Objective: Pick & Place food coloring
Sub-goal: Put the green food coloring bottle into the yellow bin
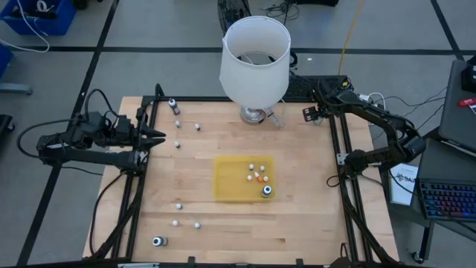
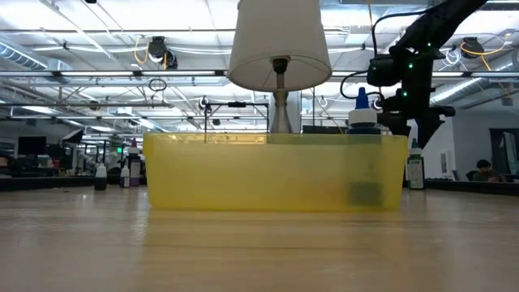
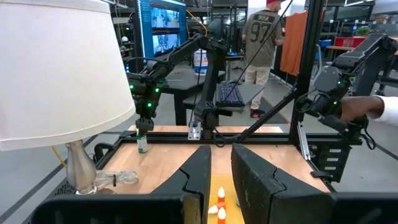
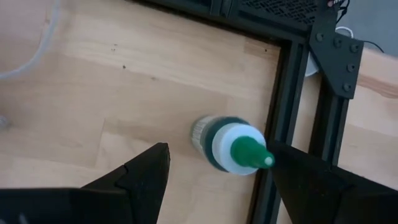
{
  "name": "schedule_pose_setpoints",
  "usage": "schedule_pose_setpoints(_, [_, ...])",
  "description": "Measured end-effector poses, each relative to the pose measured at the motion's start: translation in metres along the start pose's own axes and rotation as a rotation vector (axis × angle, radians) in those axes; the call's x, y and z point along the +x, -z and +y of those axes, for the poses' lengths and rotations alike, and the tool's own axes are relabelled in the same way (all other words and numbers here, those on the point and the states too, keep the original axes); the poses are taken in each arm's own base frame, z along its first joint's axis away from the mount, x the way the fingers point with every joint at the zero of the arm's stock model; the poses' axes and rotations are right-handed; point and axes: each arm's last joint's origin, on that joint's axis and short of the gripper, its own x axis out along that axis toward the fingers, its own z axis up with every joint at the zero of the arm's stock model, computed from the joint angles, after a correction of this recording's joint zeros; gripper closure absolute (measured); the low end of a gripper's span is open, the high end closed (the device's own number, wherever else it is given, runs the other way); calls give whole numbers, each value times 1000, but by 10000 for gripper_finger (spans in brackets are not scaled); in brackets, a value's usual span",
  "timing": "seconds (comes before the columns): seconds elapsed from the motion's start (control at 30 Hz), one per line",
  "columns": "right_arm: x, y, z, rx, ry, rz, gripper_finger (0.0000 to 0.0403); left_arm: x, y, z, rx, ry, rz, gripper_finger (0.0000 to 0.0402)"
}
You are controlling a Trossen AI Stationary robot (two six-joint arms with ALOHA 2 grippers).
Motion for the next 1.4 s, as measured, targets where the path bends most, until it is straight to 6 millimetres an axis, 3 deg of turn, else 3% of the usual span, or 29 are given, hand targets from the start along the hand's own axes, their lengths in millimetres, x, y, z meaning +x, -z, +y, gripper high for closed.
schedule_pose_setpoints(0.63, [29, -4, 7, -21, 61, 84, 147, 0, 0, 0, 0, 0, 0, 334])
schedule_pose_setpoints(0.93, [30, -4, 7, -28, 60, 88, 151, 0, 0, 0, 0, 0, 1, 334])
schedule_pose_setpoints(1.4, [30, -3, 7, -65, 60, 98, 270, 0, 0, 0, 0, 0, 1, 334])
